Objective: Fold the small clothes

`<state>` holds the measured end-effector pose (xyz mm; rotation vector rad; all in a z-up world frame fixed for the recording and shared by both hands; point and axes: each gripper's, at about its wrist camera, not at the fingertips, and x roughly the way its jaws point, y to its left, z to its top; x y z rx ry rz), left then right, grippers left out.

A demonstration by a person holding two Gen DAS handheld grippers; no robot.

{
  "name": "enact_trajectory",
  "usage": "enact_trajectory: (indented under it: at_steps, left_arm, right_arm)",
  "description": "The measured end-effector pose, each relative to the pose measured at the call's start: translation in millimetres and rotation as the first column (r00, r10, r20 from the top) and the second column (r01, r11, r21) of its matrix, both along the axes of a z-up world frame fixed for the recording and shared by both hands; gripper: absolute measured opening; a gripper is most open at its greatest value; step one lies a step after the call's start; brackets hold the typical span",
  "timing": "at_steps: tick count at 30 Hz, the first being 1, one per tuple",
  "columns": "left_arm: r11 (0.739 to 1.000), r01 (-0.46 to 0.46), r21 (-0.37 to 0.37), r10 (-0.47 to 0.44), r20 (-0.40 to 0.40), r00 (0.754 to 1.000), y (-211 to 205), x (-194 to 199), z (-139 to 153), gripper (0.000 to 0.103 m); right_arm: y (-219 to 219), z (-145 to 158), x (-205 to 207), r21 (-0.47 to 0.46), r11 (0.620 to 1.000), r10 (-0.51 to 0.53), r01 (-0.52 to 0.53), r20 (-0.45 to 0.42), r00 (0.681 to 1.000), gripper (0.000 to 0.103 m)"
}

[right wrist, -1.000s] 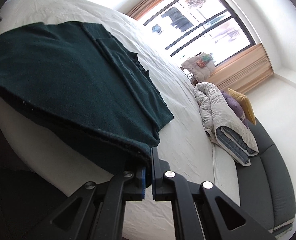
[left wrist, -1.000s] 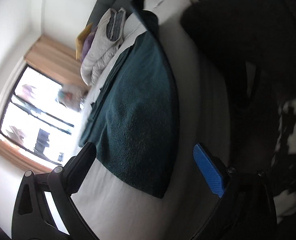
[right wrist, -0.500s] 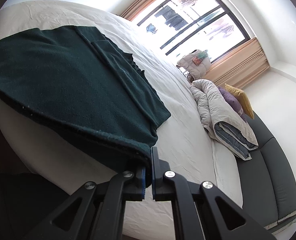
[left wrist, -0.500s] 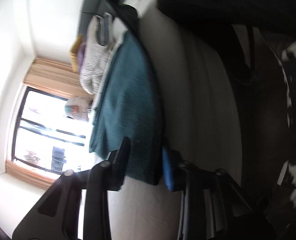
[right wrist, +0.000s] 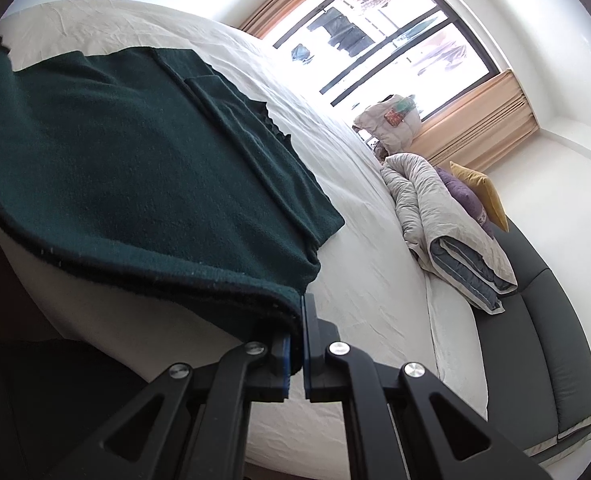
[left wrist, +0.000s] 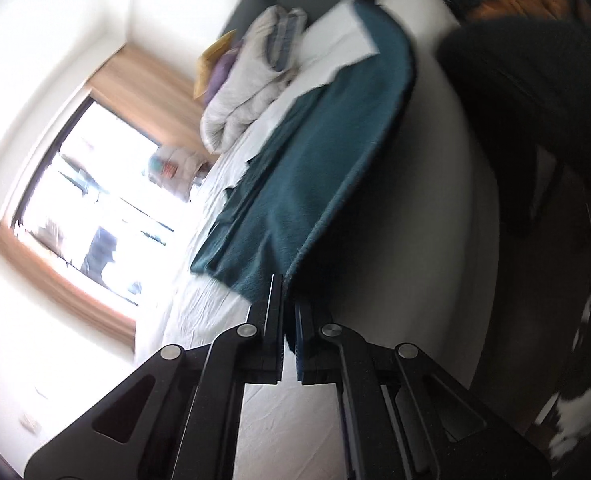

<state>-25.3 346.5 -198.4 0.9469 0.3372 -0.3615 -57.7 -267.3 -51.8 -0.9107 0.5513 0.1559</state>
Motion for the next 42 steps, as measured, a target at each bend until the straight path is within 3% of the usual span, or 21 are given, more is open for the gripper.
enact_trajectory:
  at_steps: [6, 16, 21, 28, 33, 36, 42]
  left_arm:
    - [0.983, -0.115, -0.143, 0.116, -0.001, 0.993, 20.6, 25.1, 47.1, 0.002]
    - [0.964, -0.153, -0.217, 0.170, 0.059, 0.984, 37.8, 71.5, 117.4, 0.002]
    - [0.969, -0.144, -0.202, 0.160, 0.063, 0.985, 40.1, 92.2, 143.6, 0.002]
    - [0.983, -0.120, -0.138, 0.123, 0.010, 0.992, 38.8, 105.6, 142.9, 0.002]
    - [0.979, -0.118, -0.166, 0.113, -0.035, 0.993, 48.5, 114.5, 151.3, 0.002]
    - [0.983, -0.108, -0.146, 0.104, -0.035, 0.994, 49.4, 125.1, 157.5, 0.002]
    - [0.983, -0.135, -0.122, 0.125, -0.089, 0.988, 59.0, 192.0, 155.6, 0.002]
  right_arm:
    - [-2.1, 4.7, 0.0, 0.005, 1.000, -0.007, 0.007, 0.010, 1.000, 0.003]
    - [-6.5, 15.2, 16.9, -0.004, 1.000, 0.004, -0.004, 0.002, 1.000, 0.003]
    - [-13.7, 33.7, 37.1, 0.022, 1.000, -0.002, 0.002, 0.028, 1.000, 0.003]
    - [-29.4, 74.7, 69.7, 0.126, 0.992, -0.027, 0.016, 0.079, 0.996, 0.003]
    - [-25.2, 76.1, 92.9, 0.093, 0.996, -0.014, 0.007, 0.072, 0.997, 0.003]
    - [-26.7, 77.1, 108.6, 0.114, 0.993, -0.024, 0.018, 0.054, 0.998, 0.003]
    - [-26.7, 71.0, 143.7, 0.142, 0.989, -0.044, 0.046, -0.011, 0.999, 0.003]
